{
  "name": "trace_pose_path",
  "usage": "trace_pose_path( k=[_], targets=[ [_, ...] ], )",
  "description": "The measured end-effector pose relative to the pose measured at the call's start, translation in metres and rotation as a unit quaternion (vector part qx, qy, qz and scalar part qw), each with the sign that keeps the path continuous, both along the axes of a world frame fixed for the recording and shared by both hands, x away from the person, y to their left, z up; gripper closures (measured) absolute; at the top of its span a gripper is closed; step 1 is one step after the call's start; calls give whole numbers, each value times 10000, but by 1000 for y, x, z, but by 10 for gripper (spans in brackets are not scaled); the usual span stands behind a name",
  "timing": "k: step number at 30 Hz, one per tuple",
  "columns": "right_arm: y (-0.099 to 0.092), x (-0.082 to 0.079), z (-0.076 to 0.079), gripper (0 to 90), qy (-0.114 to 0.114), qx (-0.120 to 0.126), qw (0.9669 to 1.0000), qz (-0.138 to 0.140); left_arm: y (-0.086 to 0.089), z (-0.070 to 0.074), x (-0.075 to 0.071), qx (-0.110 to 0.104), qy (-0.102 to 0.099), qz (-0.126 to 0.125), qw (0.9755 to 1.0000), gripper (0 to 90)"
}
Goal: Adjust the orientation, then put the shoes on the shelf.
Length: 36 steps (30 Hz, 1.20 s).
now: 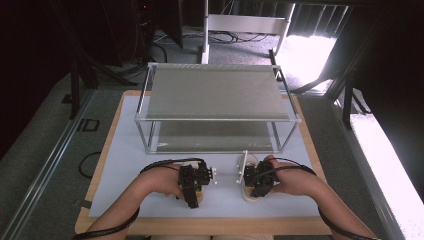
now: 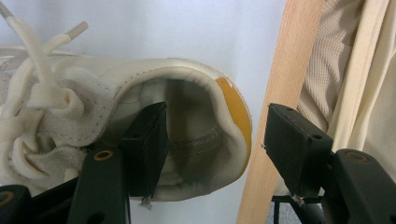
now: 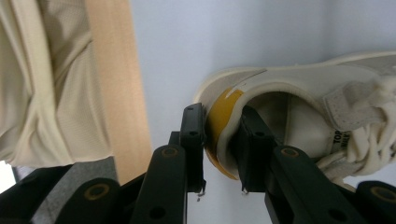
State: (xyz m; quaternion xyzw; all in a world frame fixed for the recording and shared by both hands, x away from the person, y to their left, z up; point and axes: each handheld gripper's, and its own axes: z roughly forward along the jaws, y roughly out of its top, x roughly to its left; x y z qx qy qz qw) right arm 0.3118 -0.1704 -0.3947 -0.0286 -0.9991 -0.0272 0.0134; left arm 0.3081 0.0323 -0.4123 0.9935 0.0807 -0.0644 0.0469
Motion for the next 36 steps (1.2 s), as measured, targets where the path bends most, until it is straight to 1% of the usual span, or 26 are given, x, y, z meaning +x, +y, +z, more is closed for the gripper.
trace_pose_path(
  k=[2, 5, 7, 8, 12, 13, 14, 16, 17, 18, 19, 20, 21, 22, 23, 24, 25, 26, 27, 28, 29, 30, 31, 34, 35, 36],
  targets=[
    [0, 0, 0, 748, -5, 9, 10000, 23, 0, 0, 0, 0, 0, 0, 10000, 393],
    [-1, 1, -1, 745, 39, 70, 10000, -15, 1, 0, 0, -12, 18, 35, 10000, 393],
    [-1, 1, -1, 732, 20, 89, 9999, -64, 0, 0, 0, -18, -4, 10, 10000, 397],
    [-1, 1, -1, 719, 7, 95, 9999, -38, 0, -1, 0, -18, -5, 7, 10000, 397],
    [-1, 0, 1, 589, -67, 193, 9996, -211, -2, -3, 0, -67, -58, 37, 10000, 412],
    [-1, 0, 1, 586, -68, 212, 9995, -207, -3, -3, 1, -88, -96, 28, 9999, 421],
    [0, 0, 1, 562, -27, 202, 9996, -190, -3, -3, 2, -128, -95, 86, 9998, 436],
    [1, -1, -1, 565, 19, 174, 9997, -176, -3, -3, 4, -135, -87, 126, 9998, 475],
    [1, -1, -1, 563, 39, 190, 9997, -158, -3, -3, 4, -140, -84, 95, 9998, 481],
    [2, -1, -3, 583, 62, 185, 9997, -140, -3, -4, 3, -142, -74, 116, 9998, 484],
    [2, -1, -3, 610, 50, 148, 9998, -112, -3, -3, 3, -152, -91, 88, 9998, 485],
    [2, -1, -4, 608, 31, 128, 9999, -75, -3, -3, 3, -154, -83, 69, 9998, 497],
    [2, 0, -5, 641, 37, 110, 9999, -79, -2, -4, 3, -159, -96, 71, 9998, 506],
    [2, 0, -5, 666, 27, 75, 9999, -64, -2, -5, 2, -125, -91, 34, 9999, 512],
    [2, 0, -6, 666, -12, 66, 10000, -26, -2, -6, 0, -65, -94, 11, 9999, 524],
    [2, 0, -5, 674, -26, 52, 10000, -36, -2, -6, 0, -65, -94, 11, 9999, 525],
    [2, 0, -5, 705, -20, 48, 10000, -10, -3, -9, 0, -56, -110, -131, 9998, 543],
    [2, 0, -5, 705, -20, 48, 10000, -10, -3, -9, 0, -56, -110, -131, 9998, 583],
    [2, 0, -4, 706, -2, 58, 10000, 17, -3, -10, -2, -73, -97, -223, 9997, 583],
    [2, -1, -5, 717, -12, 60, 10000, 65, -4, -9, -4, -115, -55, -370, 9992, 644],
    [2, -1, -5, 717, -12, 60, 10000, 65, -4, -9, -4, -115, -55, -370, 9992, 687],
    [2, -1, -4, 728, -31, 76, 9999, 118, -4, -8, -6, -143, -69, -508, 9986, 718],
    [2, -1, -4, 728, -31, 76, 9999, 118, -4, -8, -7, -136, -103, -570, 9982, 718],
    [2, 0, -4, 739, -20, 72, 9999, 153, -5, -7, -7, -126, -76, -626, 9979, 741],
    [2, 0, -4, 741, -16, 68, 9999, 155, -5, -7, -8, -102, -89, -710, 9974, 749],
    [2, 0, -4, 741, -16, 68, 9999, 155, -5, -7, -8, -102, -89, -710, 9974, 755]
  ],
)
